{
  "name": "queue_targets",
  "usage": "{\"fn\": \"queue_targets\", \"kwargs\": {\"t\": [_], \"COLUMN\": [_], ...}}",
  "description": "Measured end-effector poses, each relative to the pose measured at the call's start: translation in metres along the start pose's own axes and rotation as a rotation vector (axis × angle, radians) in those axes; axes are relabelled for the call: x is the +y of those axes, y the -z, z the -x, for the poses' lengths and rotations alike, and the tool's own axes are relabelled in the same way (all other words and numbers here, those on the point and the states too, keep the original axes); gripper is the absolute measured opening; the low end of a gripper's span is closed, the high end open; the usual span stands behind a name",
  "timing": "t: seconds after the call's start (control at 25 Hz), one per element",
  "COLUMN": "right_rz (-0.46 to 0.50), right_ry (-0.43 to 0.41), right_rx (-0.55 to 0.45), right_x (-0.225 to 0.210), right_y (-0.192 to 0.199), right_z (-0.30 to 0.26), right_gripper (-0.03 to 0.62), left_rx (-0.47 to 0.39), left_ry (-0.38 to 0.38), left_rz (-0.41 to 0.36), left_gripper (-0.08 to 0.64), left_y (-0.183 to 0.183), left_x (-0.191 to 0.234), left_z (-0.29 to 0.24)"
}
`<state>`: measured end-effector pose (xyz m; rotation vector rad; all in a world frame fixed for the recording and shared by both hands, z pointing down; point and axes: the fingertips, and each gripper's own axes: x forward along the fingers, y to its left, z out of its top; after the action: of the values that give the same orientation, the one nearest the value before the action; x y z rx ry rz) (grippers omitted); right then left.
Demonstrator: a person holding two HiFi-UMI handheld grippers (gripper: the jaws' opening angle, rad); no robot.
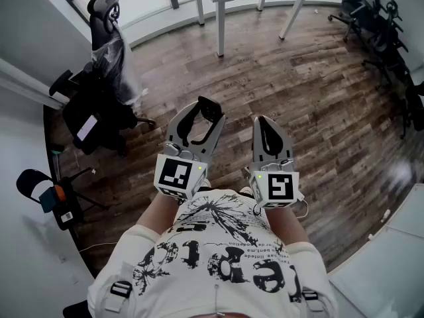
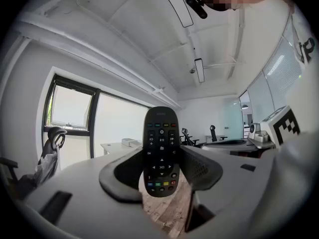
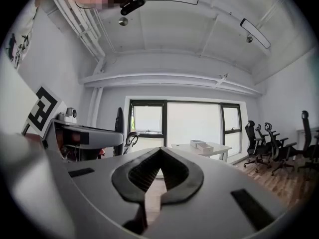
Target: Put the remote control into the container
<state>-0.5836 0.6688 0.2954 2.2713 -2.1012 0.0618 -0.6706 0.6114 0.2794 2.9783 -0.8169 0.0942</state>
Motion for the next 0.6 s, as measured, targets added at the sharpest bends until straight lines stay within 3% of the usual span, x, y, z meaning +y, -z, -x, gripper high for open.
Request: {"fn": "queue_targets", "kwargs": {"t": [0.6], "right_rz": [-0.017], "right_ry": [0.027], "right_rx": [0.011], "right_x": [0.028], "right_y": [0.004], "right_z": [-0.02], "right_gripper": [0.002], "left_rx": [0.014], "left_ry": [0.041], "left_rz": [0.026], "left_gripper": [0.232], "left_y": [0.01], "left_x": [0.032], "left_z": [0.007]}}
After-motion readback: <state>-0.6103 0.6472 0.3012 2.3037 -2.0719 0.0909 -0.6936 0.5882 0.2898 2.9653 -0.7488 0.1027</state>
